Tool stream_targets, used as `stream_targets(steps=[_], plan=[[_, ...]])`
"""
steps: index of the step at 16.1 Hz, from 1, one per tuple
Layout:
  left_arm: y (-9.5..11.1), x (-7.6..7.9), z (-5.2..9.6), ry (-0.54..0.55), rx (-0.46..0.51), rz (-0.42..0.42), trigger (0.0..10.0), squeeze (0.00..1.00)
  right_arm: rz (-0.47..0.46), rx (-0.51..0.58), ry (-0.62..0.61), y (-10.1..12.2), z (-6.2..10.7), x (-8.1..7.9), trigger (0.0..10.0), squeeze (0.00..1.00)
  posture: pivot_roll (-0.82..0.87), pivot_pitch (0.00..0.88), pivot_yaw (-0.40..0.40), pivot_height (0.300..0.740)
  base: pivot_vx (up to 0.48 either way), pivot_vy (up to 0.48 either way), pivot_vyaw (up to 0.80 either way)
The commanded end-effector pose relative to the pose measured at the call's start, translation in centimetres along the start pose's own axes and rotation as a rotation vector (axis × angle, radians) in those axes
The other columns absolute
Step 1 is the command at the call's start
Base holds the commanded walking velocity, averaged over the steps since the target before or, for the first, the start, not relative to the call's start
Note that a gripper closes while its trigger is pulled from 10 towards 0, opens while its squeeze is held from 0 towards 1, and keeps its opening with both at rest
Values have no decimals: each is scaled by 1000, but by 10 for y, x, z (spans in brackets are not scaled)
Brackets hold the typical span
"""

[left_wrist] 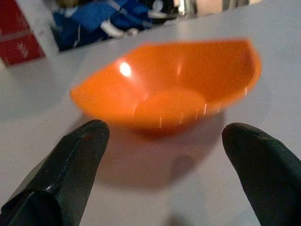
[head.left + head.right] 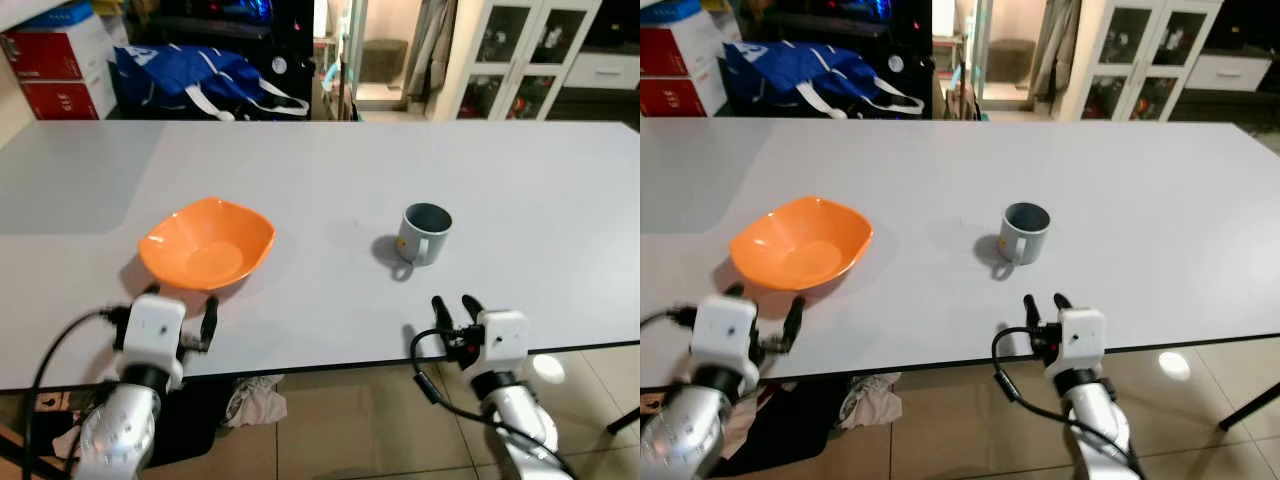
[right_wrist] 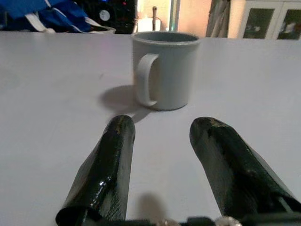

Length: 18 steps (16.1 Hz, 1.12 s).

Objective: Setting the table

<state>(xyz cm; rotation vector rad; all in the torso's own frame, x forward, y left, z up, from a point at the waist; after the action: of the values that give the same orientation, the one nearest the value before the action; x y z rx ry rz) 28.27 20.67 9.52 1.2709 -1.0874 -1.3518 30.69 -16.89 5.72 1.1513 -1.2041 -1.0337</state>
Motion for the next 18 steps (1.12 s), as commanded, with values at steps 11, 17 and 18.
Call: stream_targets(steps=[11, 17, 18], plan=[[19, 10, -24, 56, 65, 154, 10000, 0, -30, -46, 22, -48, 31, -8, 10000, 0, 21, 0, -24, 736, -26, 29, 0], [20, 17, -25, 47, 58, 170, 10000, 0, 10, -16, 56, -37, 14, -10, 10000, 0, 14, 0, -30, 736, -47, 446, -89], [20, 19, -26, 42, 57, 170, 10000, 0, 18, -21, 65, -37, 13, -10, 10000, 0, 13, 0, -30, 736, 0, 472, -800]])
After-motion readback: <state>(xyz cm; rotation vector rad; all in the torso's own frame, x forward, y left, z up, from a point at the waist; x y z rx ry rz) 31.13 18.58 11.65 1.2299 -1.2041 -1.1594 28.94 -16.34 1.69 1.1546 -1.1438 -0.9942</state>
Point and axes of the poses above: a point about 5 cm out from each wrist's last joint towards the gripper, its own z axis pointing back from the gripper into the wrist, its own y axis along the axis of the wrist's last joint, x = y × z, the point moved 6 cm from there along -z, pointing out of the wrist towards the gripper, and after that the axes turned 7 degrees about z, right-handed, at the moved point
